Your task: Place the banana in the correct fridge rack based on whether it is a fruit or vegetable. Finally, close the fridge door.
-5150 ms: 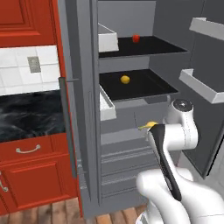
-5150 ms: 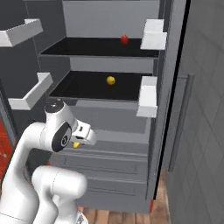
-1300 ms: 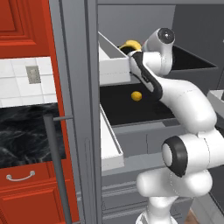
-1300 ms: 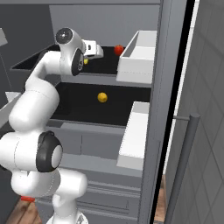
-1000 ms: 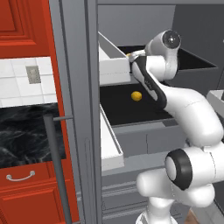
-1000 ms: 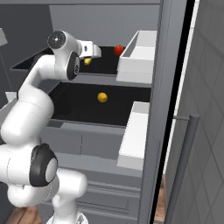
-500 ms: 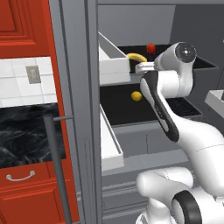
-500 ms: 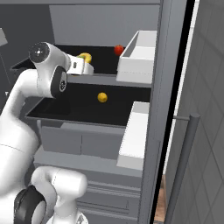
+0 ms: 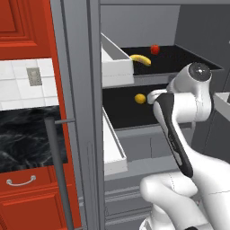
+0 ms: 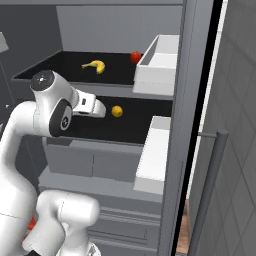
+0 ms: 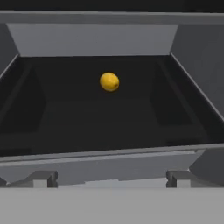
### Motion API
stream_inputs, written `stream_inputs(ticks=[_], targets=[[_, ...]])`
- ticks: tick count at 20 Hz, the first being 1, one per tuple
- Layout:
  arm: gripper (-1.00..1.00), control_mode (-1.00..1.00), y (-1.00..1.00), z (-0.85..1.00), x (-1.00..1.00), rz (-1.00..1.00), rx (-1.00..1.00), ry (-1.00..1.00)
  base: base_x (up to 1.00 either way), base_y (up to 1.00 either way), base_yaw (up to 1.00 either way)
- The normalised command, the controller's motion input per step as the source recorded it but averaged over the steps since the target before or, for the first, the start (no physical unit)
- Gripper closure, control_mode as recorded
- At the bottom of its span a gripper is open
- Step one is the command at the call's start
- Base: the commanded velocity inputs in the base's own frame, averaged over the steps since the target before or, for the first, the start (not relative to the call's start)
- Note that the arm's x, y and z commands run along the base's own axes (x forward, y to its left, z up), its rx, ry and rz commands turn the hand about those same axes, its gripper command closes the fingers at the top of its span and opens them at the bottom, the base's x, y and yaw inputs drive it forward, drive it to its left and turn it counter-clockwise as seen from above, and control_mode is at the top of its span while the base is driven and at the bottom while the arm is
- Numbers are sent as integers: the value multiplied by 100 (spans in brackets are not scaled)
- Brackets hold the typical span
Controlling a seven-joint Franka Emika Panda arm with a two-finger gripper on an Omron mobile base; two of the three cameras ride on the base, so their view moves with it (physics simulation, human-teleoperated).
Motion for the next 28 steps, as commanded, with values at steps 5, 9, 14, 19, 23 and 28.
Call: stream_inputs(ticks=[5,9,14,19,23,28], targets=[[-100,100,0,0,-15,0,0,0,-26,0,0],[-100,100,0,0,0,0,0,0,-73,0,0],[-100,100,0,0,0,0,0,0,-65,0,0],[-100,100,0,0,0,0,0,0,-50,0,0],[-100,100,0,0,0,0,0,0,-42,0,0],[-100,-100,0,0,0,0,0,0,-9,0,0]])
